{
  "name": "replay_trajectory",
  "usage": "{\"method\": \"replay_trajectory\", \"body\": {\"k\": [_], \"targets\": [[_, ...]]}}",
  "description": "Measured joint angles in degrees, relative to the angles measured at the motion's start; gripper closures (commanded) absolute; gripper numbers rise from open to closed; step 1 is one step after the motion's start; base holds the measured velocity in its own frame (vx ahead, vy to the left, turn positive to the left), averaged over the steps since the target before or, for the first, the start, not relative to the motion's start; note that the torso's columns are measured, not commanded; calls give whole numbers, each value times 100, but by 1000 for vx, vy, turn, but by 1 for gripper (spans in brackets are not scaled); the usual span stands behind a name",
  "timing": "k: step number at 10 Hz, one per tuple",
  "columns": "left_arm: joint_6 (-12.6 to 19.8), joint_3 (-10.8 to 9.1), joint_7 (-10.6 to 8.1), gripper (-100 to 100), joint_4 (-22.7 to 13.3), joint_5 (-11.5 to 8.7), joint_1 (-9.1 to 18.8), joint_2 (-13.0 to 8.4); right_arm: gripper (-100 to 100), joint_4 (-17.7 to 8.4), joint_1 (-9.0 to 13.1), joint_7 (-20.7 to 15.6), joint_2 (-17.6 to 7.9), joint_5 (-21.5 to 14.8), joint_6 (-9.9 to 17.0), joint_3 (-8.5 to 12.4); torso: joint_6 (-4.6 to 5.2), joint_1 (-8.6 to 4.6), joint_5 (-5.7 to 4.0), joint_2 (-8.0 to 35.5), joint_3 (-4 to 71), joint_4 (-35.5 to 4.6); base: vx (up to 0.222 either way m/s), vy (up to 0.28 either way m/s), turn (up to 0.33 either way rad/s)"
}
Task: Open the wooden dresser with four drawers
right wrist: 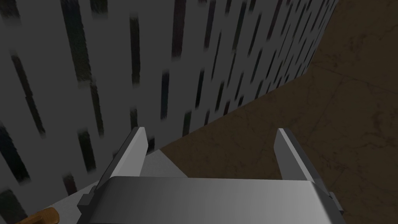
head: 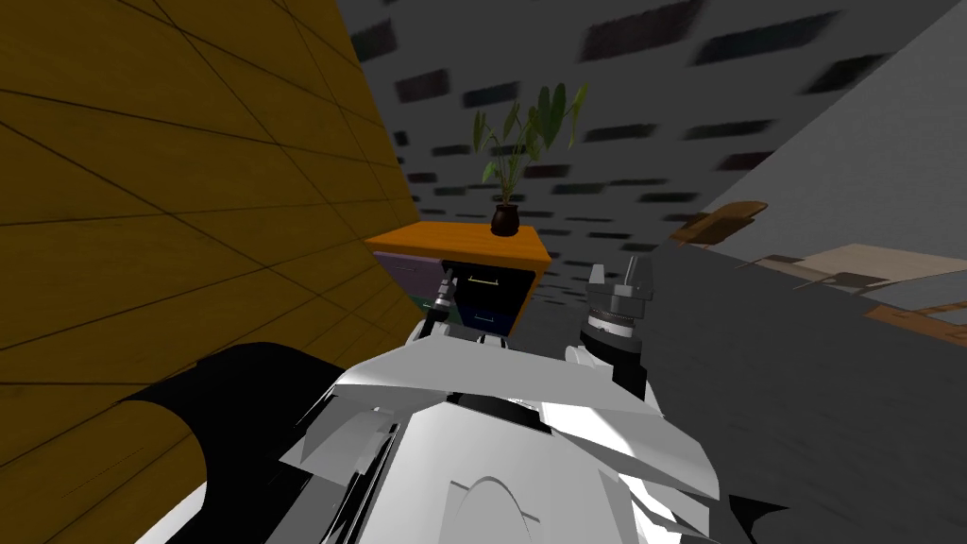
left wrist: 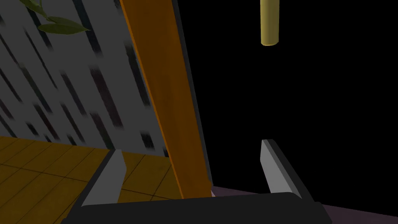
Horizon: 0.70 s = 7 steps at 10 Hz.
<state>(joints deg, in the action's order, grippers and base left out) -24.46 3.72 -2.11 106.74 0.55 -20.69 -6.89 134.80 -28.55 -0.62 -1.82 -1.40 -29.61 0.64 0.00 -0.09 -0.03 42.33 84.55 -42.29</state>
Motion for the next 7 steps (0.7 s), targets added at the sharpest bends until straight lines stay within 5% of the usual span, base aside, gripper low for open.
{"method": "replay_trajectory", "body": {"k": [7], "targets": [[308, 146, 9, -100, -783, 120, 244, 55, 0, 0, -1, 0, 0, 0, 0, 1, -1, 16, 3, -7, 4, 1, -12, -52, -36]]}}
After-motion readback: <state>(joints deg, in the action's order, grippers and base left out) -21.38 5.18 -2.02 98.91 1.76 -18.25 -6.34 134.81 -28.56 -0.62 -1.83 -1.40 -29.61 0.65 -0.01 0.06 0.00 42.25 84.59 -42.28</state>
